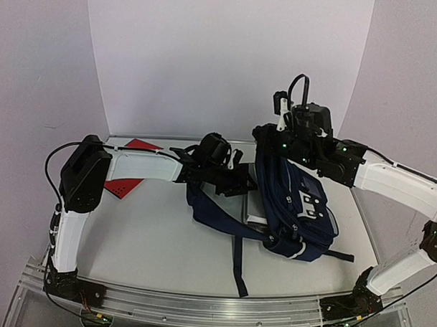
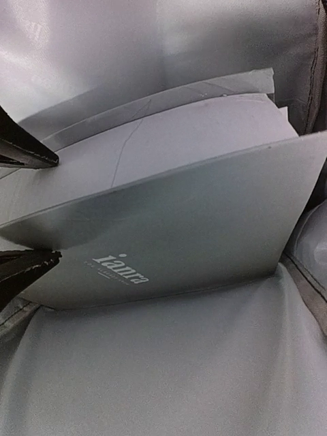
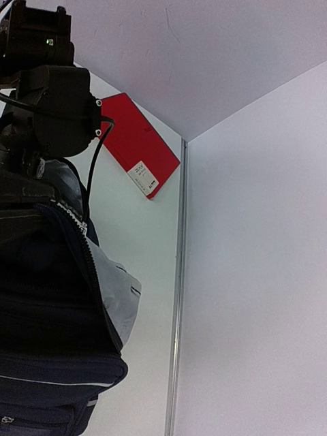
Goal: Pack the student bag
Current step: Place the book in the student bag.
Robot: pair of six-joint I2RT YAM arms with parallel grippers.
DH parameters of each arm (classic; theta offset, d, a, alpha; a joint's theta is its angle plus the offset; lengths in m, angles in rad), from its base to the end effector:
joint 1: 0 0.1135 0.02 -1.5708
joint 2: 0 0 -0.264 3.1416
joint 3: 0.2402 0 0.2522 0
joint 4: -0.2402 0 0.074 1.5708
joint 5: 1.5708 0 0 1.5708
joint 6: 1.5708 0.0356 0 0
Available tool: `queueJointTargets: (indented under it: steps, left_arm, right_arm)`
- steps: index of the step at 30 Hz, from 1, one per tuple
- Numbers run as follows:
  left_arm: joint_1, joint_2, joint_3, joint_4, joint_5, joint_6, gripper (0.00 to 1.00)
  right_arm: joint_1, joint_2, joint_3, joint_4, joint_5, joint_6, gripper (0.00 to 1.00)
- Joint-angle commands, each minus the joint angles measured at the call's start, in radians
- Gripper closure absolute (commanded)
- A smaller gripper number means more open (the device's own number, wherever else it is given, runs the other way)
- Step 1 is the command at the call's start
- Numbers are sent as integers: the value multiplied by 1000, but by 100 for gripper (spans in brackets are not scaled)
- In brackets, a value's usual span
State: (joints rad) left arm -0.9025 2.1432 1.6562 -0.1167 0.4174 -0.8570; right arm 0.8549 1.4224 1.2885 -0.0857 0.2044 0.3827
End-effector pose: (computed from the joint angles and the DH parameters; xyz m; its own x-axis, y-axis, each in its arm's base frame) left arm 0.2956 -0.3977 0.2133 -0.9290 0.0616 -0.3650 0.3392 0.5362 -0.7729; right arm 0.2273 0.2503 0.3776 -0.3600 0.1433 -0.9219 -0.5113 0.7962 0.3234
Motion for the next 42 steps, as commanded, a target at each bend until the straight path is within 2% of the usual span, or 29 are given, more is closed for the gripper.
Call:
queueJointTargets:
  steps: [1, 11, 20, 26, 31, 36, 39, 42]
  left_arm:
    - [-32, 8, 72, 148, 43, -36, 61]
    - [-35, 36, 154, 64, 33, -24, 61]
    - [-49, 63, 160, 40, 52, -25, 61]
    - [-58, 42, 78, 247, 97, -64, 61]
    - [-74, 30, 98, 302, 99, -19, 61]
    - [-97, 107, 224, 161, 114, 4, 58]
    - [-95, 79, 179, 117, 70, 31, 56]
    - [-77, -12, 71, 79, -3, 67, 47]
  right_arm:
    - [6, -10, 152, 241, -50, -29, 100]
    - [7, 92, 348, 241, -130, -88, 100]
    - [6, 151, 434, 269, -175, -113, 100]
    - [6, 148, 415, 291, -131, -113, 100]
    - [6, 127, 328, 301, -81, -99, 100]
    - [6, 98, 273, 311, -68, -96, 100]
    - [7, 74, 249, 312, -44, -101, 100]
    - [6, 41, 217, 313, 10, -96, 100]
